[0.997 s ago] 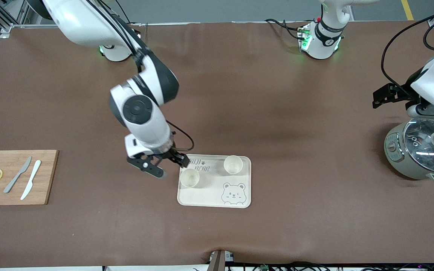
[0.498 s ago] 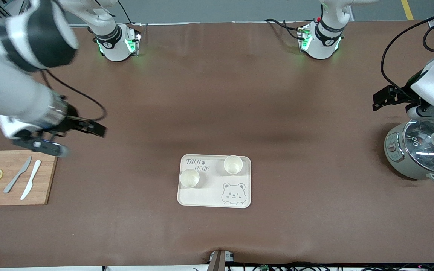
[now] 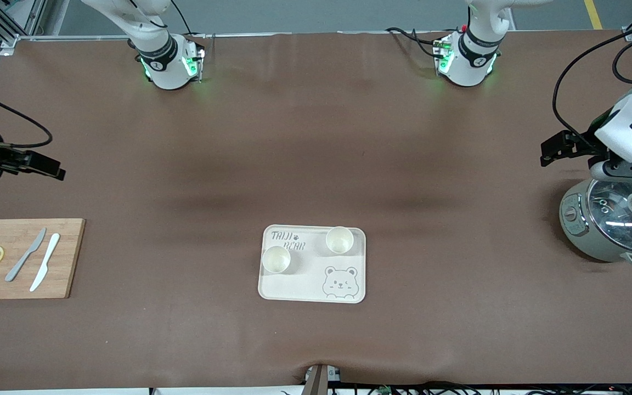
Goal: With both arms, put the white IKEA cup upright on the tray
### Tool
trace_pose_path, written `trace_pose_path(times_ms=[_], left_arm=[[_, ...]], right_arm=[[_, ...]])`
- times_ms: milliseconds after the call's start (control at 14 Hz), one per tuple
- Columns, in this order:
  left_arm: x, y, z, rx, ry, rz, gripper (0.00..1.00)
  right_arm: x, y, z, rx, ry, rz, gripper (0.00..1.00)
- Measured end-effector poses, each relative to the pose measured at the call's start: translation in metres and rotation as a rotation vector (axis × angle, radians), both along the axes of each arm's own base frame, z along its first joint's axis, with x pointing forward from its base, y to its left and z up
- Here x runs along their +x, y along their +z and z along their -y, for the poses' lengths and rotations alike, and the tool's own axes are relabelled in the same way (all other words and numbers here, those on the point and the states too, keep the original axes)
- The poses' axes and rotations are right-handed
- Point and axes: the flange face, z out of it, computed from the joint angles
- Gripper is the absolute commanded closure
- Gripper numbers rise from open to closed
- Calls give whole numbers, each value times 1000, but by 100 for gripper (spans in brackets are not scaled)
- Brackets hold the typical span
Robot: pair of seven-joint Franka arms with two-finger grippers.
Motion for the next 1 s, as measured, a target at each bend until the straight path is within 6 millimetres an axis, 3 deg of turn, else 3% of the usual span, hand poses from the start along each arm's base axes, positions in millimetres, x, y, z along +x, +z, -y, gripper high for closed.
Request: trace_pose_path(times_ms=[427,997], left_arm=[[0,0,0,0,-1,1,0],[0,0,1,0,-2,1,0]], right_arm=[[-18,-48,-5,-25,10,66,0],[-19,-49,-5,-28,13,73,0]])
